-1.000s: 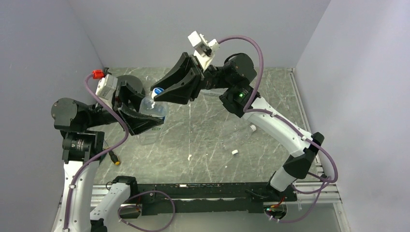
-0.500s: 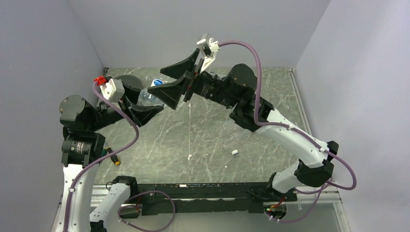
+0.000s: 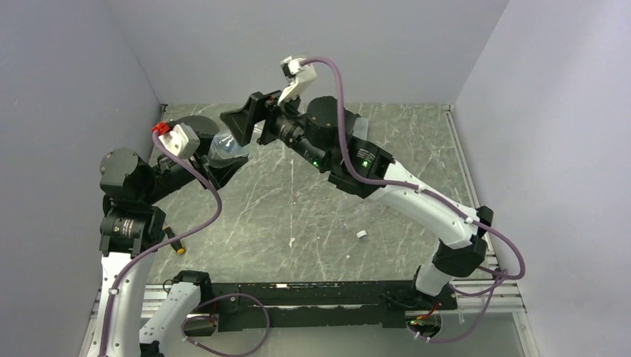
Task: Unscrew the bottle caps
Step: Unscrew the bottle cap from the plastic bottle.
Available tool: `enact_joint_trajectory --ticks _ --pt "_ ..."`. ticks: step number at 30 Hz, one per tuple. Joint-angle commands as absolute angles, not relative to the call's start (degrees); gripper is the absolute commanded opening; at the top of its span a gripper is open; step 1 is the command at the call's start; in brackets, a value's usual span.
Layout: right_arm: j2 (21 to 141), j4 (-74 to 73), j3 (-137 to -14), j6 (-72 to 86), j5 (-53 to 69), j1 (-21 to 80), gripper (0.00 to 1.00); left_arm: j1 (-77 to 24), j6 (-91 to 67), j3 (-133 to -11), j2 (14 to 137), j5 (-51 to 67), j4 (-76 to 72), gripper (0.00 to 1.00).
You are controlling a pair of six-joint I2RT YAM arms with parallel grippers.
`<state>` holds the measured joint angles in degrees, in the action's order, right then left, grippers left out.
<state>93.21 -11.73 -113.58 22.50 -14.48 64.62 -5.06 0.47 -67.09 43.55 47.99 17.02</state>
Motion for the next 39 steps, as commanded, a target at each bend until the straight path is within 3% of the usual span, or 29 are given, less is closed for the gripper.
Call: enact_joint_trajectory --ticks 1,11,21,27,30,37,39 --pt "94.6 -10.8 -118.1 22.9 -14.8 64.9 0.74 -5.1 1.2 -66.5 43.3 46.9 14.8 0.00" --pt "97.1 -9.3 -118.5 25.3 -12.6 65.4 0.49 -5.1 1.0 -65.8 43.3 45.2 15.1 0.00" --pt "96.8 -7.6 -116.9 26.1 -12.9 65.7 0.52 -5.1 -2.3 -66.0 43.4 44.1 14.2 0.00" --pt "98.3 -7.3 -118.5 26.5 -12.3 65.7 0.38 -5.1 -3.3 -66.0 43.5 44.2 14.2 0.00" --pt "99.4 -7.8 -119.7 26.6 -12.0 65.6 0.35 -5.1 -3.6 -66.2 43.5 44.2 14.3 0.00" --pt "99.8 -6.9 -119.8 26.7 -12.2 65.7 0.38 -5.1 -4.2 -66.3 43.6 44.6 14.5 0.00" --pt "100.3 -7.3 -120.6 26.7 -11.8 65.7 0.44 -5.1 -4.5 -66.4 43.6 44.5 14.3 0.00"
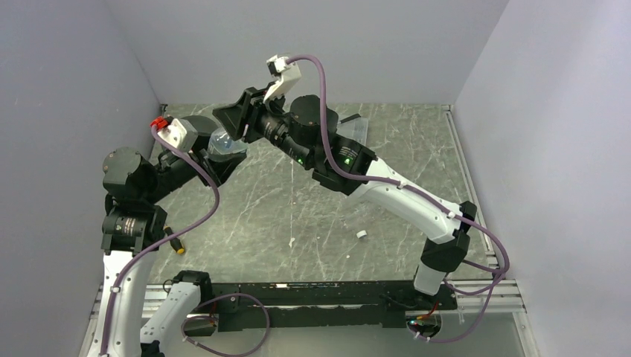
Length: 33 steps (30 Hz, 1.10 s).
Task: Unscrew the bottle caps
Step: Unscrew the bottle cap from the plastic bottle.
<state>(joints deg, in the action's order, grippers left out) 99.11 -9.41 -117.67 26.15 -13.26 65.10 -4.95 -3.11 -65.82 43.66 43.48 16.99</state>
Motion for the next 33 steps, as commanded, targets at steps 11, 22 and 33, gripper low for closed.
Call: enact_joint_trajectory --ticks 11,22,33 --pt "99.3 -5.4 -119.0 26.3 -11.9 65.6 0.25 -5.1 -4.5 -66.5 43.5 44.7 15.0 0.00" --pt "95.6 2.1 -116.0 21.2 0.6 64.5 0.00 -5.1 -9.5 -67.1 44.3 51.2 13.8 0.00" --pt "94.0 38.3 -103.3 40.7 47.5 54.2 0.00 -5.1 -23.1 -68.6 46.8 61.7 5.7 0.00"
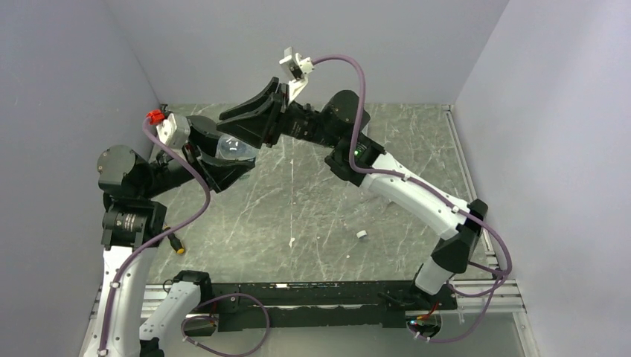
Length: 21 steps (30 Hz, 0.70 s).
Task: Unscrew the bottle caps
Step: Unscrew the bottle cap from the plastic bottle.
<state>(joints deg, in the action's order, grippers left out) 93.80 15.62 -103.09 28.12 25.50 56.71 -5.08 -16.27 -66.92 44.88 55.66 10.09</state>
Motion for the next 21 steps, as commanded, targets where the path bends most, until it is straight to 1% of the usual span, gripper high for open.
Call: enact_joint_trajectory --ticks 1,5,8,12,14,15,16,17,19,20,21 --pt "94.9 41.6 -103.8 43.0 50.3 53.8 0.00 -5.1 -24.6 -68.6 47.1 63.0 4.7 0.00" --pt "98.2 48.9 -107.4 48.3 59.4 53.5 0.00 -5.1 -30.7 -68.7 48.2 68.6 0.5 0.00" --pt "99.7 51.1 -109.1 50.0 62.9 53.5 0.00 -5.1 -32.5 -69.2 48.5 70.4 -0.7 0.00" --pt "98.7 46.6 -108.2 46.7 61.6 53.5 0.00 -5.1 -31.3 -69.3 48.3 70.1 -0.1 0.00" --pt "96.8 37.8 -107.8 40.9 58.2 53.5 0.00 -5.1 -29.2 -69.6 48.2 69.2 2.3 0.00" --pt "95.3 31.7 -107.6 36.5 54.3 53.4 0.10 -5.1 -27.2 -69.9 48.1 68.4 4.2 0.00" --pt "93.7 26.1 -106.9 31.2 49.2 53.5 0.24 -5.1 -24.7 -70.3 47.9 67.0 6.4 0.00" --pt "91.3 21.5 -105.3 28.1 43.2 53.6 0.48 -5.1 -22.1 -70.9 47.6 65.2 9.6 0.00" --pt "86.5 19.1 -100.4 25.6 32.1 53.8 0.82 -5.1 -16.8 -71.3 46.9 61.2 13.1 0.00" --pt "84.2 19.0 -98.1 25.1 27.8 54.2 0.91 -5.1 -14.6 -71.2 46.5 59.4 14.1 0.00" --pt "82.6 18.2 -96.6 24.5 24.2 54.6 0.97 -5.1 -12.8 -70.9 46.1 57.4 14.6 0.00"
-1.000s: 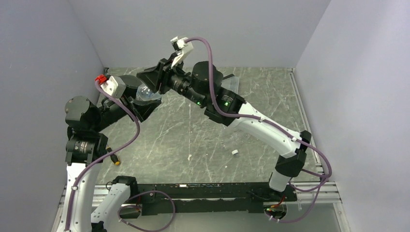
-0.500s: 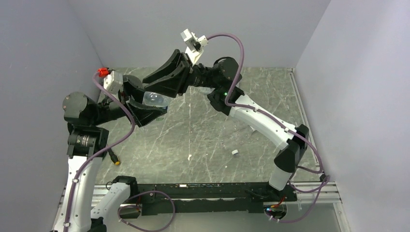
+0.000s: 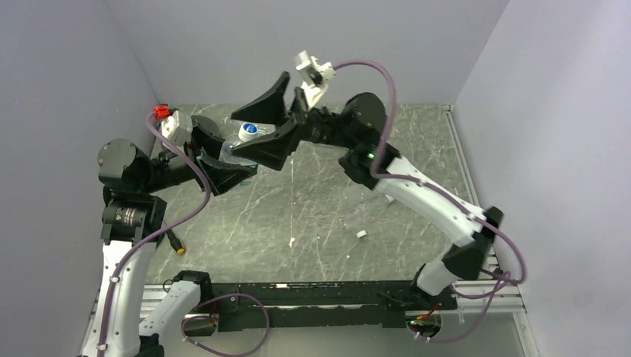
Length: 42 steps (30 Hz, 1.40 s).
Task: Unscrew the bottle caps
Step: Unscrew the bottle cap from the plastic bottle.
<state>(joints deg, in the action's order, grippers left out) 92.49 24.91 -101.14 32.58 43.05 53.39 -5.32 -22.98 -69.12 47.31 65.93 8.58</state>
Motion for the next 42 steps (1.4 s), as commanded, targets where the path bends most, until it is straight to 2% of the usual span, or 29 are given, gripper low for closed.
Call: enact_joint_trajectory --ticks 1,6,10,20,26,31,38,41,42 --pt "81.5 14.5 -96.8 23.3 19.4 56.1 0.99 -5.1 -10.6 -70.5 45.7 55.7 14.9 0.00" --pt "85.7 -6.6 -108.5 17.7 -5.7 63.7 1.00 -5.1 -5.5 -68.8 44.1 49.1 14.8 0.00" --pt "91.9 -16.4 -118.0 18.9 -15.7 65.9 0.93 -5.1 -4.5 -68.4 43.6 46.6 14.0 0.00" --pt "94.3 -12.4 -118.6 21.0 -14.8 66.6 0.76 -5.1 -2.6 -67.7 43.2 46.9 14.1 0.00" --pt "94.2 -9.6 -116.3 23.1 -15.1 66.9 0.55 -5.1 -3.0 -67.3 43.2 47.1 14.2 0.00" --pt "94.7 -9.5 -116.5 23.2 -15.0 67.0 0.49 -5.1 -3.2 -67.0 43.0 47.5 14.1 0.00" --pt "95.7 -10.1 -118.2 22.8 -14.5 67.0 0.20 -5.2 -3.9 -66.9 43.2 48.1 13.9 0.00" --pt "96.0 -10.3 -119.0 21.8 -14.3 67.0 0.02 -5.1 -4.1 -67.0 43.3 48.6 13.8 0.00" --pt "96.1 -10.5 -119.4 21.3 -14.2 67.0 0.00 -5.1 -4.4 -67.0 43.4 48.9 13.9 0.00"
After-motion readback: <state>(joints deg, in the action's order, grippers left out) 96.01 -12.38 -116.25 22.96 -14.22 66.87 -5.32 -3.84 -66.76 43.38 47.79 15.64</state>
